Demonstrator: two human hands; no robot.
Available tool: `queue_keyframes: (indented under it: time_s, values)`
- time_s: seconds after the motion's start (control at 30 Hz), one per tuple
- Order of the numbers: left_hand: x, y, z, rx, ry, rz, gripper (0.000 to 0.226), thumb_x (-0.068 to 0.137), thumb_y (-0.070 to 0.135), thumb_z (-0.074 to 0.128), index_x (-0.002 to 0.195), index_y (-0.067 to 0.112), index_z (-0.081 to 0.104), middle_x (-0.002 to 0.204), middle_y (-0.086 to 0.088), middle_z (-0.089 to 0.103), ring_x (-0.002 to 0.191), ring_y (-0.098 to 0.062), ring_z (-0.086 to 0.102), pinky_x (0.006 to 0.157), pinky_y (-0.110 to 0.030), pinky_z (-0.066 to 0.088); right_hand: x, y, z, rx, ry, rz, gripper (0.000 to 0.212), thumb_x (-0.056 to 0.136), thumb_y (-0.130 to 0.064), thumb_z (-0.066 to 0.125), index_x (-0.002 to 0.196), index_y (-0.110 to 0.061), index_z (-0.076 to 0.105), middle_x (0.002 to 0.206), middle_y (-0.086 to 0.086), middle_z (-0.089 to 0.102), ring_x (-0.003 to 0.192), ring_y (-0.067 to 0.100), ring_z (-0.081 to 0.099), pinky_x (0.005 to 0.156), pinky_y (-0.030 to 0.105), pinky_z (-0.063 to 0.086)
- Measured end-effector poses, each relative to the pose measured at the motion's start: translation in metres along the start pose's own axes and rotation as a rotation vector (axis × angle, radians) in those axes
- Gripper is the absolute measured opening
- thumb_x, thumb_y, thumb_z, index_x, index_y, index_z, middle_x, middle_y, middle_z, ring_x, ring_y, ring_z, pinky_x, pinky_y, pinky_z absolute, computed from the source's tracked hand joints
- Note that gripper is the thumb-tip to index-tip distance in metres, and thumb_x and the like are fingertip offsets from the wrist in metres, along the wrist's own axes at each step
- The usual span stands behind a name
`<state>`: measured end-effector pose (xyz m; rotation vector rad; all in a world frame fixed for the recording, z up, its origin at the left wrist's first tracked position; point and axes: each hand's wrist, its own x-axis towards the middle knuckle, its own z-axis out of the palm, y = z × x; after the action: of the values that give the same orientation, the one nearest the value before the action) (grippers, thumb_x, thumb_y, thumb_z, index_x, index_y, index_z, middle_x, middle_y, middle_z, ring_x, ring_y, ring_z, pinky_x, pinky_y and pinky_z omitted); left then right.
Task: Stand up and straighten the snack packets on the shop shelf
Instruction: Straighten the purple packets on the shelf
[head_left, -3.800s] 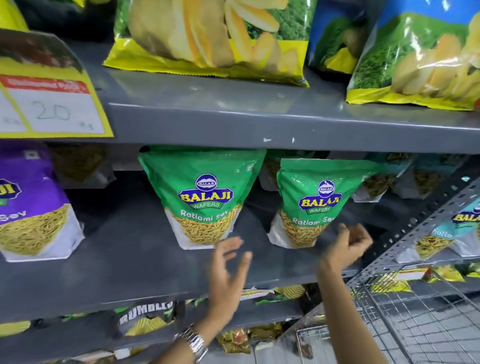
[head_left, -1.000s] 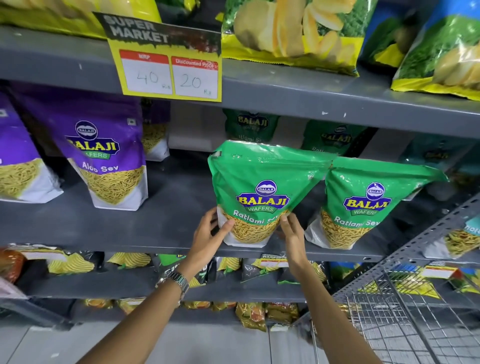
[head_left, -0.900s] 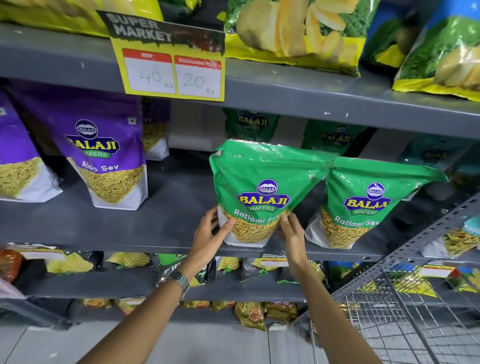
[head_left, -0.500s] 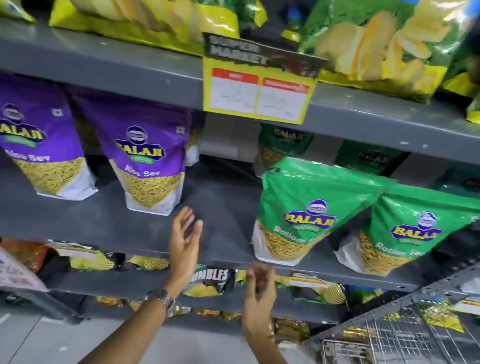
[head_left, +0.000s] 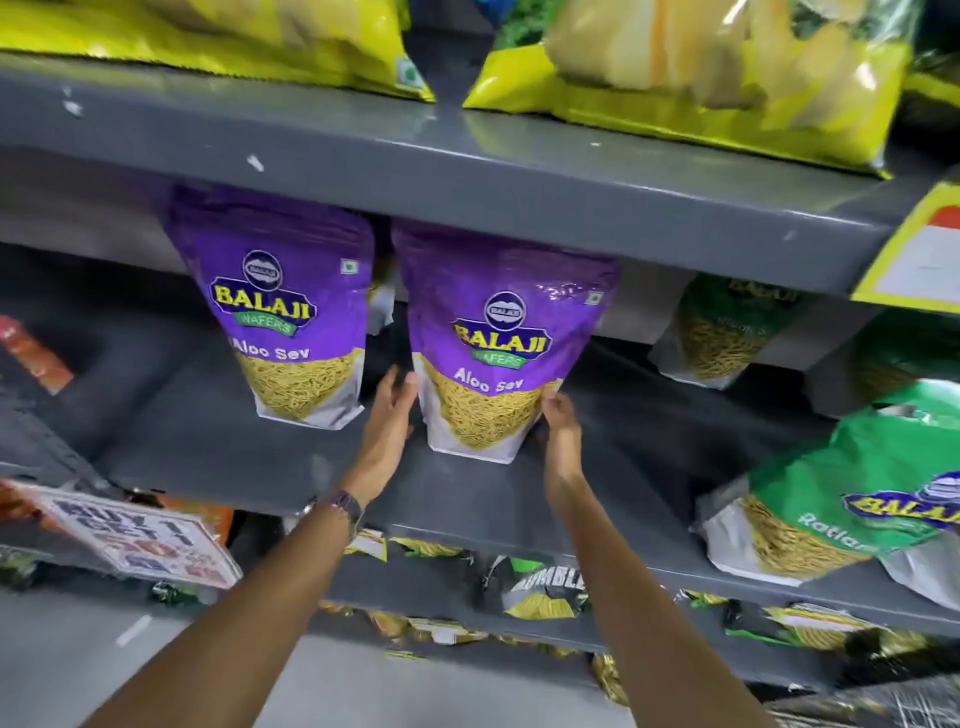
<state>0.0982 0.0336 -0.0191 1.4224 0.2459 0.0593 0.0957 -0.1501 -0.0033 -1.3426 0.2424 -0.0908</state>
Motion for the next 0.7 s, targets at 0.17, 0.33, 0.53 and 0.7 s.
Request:
queue_keyframes:
  time_s: [0.17, 0.33, 0.53, 0.7]
  values:
    - [0.004, 0.006, 0.002, -0.027, -0.186, -0.029, 0.015, 0.093, 0.04, 0.043, 0.102, 0.032, 0.053, 0.103, 0.01, 0.058, 0.098, -0.005, 0.056, 0.084, -0.03, 0.046, -0.001, 0.005, 0.003, -0.011, -0.002, 0.015, 0.022, 0.093, -0.036, 0.047, 0.092, -0.025, 0.066, 0.105, 0.004, 0.067, 0.099, 0.023, 0.061, 0.091, 0.043, 0.048]
    - [-0.011, 0.003, -0.008, -0.02, -0.172, -0.007, 0.021, 0.092, 0.036, 0.048, 0.107, 0.023, 0.053, 0.093, 0.009, 0.056, 0.087, 0.0, 0.056, 0.078, -0.027, 0.05, -0.022, 0.007, 0.002, 0.007, 0.083, -0.033, 0.02, 0.09, -0.031, 0.05, 0.079, -0.023, 0.064, 0.084, -0.002, 0.066, 0.083, 0.018, 0.058, 0.075, 0.032, 0.045]
    - [-0.038, -0.009, -0.019, -0.026, -0.217, 0.03, 0.019, 0.093, 0.023, 0.051, 0.109, 0.017, 0.057, 0.091, 0.009, 0.062, 0.076, 0.01, 0.064, 0.068, -0.014, 0.054, -0.057, 0.013, -0.008, 0.034, 0.113, -0.067, 0.022, 0.096, -0.024, 0.046, 0.078, -0.021, 0.058, 0.088, 0.006, 0.059, 0.091, 0.022, 0.052, 0.083, 0.038, 0.039]
    - [-0.056, -0.011, -0.025, -0.047, -0.292, 0.042, 0.024, 0.092, 0.012, 0.051, 0.115, 0.011, 0.052, 0.097, 0.006, 0.062, 0.079, 0.007, 0.066, 0.066, -0.013, 0.052, -0.082, 0.013, -0.012, 0.029, 0.126, -0.082, 0.02, 0.096, -0.024, 0.044, 0.085, -0.022, 0.06, 0.091, 0.002, 0.064, 0.096, 0.022, 0.056, 0.088, 0.039, 0.041]
